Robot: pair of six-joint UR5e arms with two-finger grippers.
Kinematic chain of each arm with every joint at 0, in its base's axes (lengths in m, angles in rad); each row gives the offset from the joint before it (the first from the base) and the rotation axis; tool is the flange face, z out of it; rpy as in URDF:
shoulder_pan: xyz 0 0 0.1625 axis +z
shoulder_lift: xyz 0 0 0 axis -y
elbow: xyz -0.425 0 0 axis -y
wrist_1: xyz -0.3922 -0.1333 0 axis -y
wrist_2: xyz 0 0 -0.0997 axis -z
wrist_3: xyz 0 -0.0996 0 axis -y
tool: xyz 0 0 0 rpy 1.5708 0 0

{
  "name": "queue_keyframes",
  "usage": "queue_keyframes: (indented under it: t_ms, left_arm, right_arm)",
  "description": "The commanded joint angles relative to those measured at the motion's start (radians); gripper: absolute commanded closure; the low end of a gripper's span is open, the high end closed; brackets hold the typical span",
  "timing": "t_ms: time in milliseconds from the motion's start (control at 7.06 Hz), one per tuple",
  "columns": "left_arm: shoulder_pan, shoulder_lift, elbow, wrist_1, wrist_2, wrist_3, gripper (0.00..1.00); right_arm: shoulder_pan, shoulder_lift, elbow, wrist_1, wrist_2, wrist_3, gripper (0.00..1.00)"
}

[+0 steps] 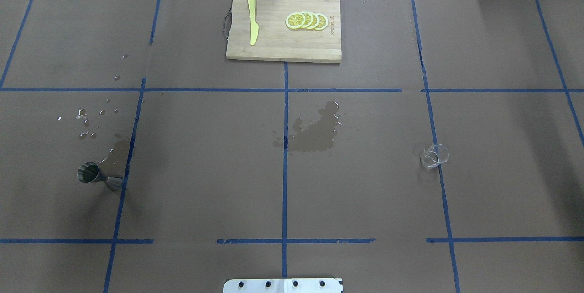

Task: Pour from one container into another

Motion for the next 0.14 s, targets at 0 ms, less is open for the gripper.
queue_keyframes:
  t_ms: [0]
  left_arm:
    - [0.0, 0.0, -0.004, -0.001, -0.001, -0.001, 0.0]
  right_arm:
    - [0.0, -0.001, -0.001, 0.0, 0.0, 0.0, 0.0]
